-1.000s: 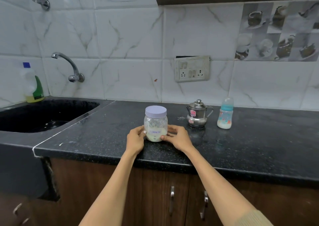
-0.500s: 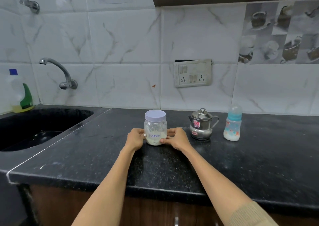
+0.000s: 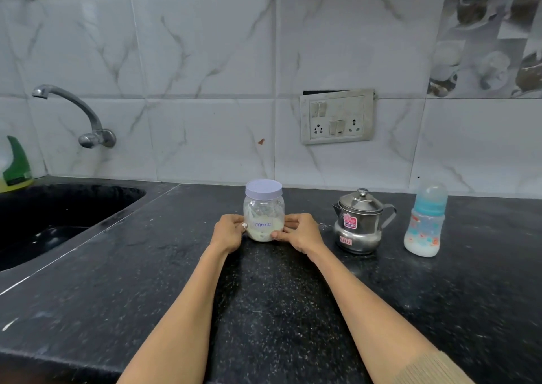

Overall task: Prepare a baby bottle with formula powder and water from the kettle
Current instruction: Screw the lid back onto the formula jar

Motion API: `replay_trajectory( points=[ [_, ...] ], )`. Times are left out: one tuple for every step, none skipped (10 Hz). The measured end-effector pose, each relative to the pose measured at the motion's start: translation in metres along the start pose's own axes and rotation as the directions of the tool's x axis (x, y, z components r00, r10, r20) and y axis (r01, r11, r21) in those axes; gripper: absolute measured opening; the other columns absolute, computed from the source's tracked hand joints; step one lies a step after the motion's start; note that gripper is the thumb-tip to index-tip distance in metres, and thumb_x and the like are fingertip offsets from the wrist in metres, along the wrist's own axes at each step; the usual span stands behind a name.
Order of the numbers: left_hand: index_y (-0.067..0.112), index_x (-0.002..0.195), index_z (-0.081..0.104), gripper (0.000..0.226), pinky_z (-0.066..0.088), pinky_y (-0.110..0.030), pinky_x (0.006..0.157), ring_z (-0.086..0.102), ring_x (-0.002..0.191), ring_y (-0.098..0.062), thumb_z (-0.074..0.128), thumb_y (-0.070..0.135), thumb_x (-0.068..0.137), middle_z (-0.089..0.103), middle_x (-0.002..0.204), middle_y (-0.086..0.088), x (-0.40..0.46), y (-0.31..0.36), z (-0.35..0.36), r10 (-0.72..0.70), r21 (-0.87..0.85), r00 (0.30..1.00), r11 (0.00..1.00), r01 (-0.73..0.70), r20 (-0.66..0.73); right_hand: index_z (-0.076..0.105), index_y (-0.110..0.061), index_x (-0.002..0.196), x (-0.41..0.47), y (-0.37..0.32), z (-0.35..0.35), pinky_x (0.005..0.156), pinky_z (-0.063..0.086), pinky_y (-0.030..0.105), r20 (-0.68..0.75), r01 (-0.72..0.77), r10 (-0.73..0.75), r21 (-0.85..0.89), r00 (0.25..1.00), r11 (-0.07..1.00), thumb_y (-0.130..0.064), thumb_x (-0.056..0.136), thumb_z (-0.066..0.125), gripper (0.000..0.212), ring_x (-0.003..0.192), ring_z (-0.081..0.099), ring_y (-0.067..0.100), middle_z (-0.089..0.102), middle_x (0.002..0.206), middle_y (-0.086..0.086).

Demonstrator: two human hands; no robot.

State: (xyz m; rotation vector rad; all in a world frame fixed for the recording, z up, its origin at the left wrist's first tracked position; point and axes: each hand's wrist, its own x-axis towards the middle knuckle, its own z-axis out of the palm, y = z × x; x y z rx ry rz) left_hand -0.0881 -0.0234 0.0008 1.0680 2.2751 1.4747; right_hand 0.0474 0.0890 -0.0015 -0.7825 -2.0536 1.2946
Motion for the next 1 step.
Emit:
replay_trajectory(
  points=[
    [0.002,0.108,0.066,0.023,0.042,-0.028,0.085,0.058,0.098,-0.020,0.047,0.005,0.094,0.064,0.100,-0.005,-0.0123,0.0030,0.0042,0.029,0.021,1.000,0.999,-0.029,-0.011,0.055,0.001,0.127,-0.0145,-0.0091,0.0011,0.106,0.044,0.036,0.024,0.001,-0.001,-0.029,1.000,1.000,-0.006,0.074,0.078,0.057,0.122,0.056,0.023,0.058,0.132,0.015]
  ],
)
